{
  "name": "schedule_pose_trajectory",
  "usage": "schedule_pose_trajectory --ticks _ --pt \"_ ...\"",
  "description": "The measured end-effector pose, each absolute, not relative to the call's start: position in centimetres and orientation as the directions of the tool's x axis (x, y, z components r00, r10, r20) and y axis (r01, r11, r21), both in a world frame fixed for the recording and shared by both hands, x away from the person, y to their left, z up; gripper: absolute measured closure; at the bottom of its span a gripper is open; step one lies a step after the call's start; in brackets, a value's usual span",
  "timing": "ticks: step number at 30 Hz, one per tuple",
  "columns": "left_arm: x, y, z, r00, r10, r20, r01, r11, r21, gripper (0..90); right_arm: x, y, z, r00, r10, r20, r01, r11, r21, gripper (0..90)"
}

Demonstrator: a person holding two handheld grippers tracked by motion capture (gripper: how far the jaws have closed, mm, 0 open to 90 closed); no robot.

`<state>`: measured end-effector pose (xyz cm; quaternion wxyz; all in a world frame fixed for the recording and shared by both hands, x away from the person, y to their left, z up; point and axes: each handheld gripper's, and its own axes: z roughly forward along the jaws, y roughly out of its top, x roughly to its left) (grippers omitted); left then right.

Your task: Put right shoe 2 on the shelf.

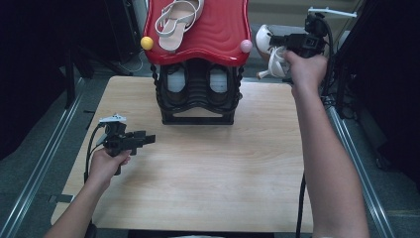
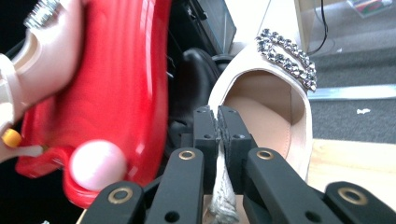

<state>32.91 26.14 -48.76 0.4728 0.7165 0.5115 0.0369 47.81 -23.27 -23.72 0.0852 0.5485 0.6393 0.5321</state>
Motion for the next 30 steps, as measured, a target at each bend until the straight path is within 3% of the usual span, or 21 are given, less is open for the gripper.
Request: schedule_pose_trajectory --ticks 18,30 --pt "33.0 26.1 -48.8 0.471 0.762 -0.443 0.698 -0.015 0.716 39.0 47.2 -20.0 -15.1 -0.453 0.787 0.420 0.523 -0.146 0.840 88.6" --pt "33.0 26.0 -48.9 0.482 0.755 -0.444 0.700 -0.027 0.714 39.0 48.9 -15.1 -13.5 -0.505 0.771 0.388 0.486 -0.118 0.866 88.5"
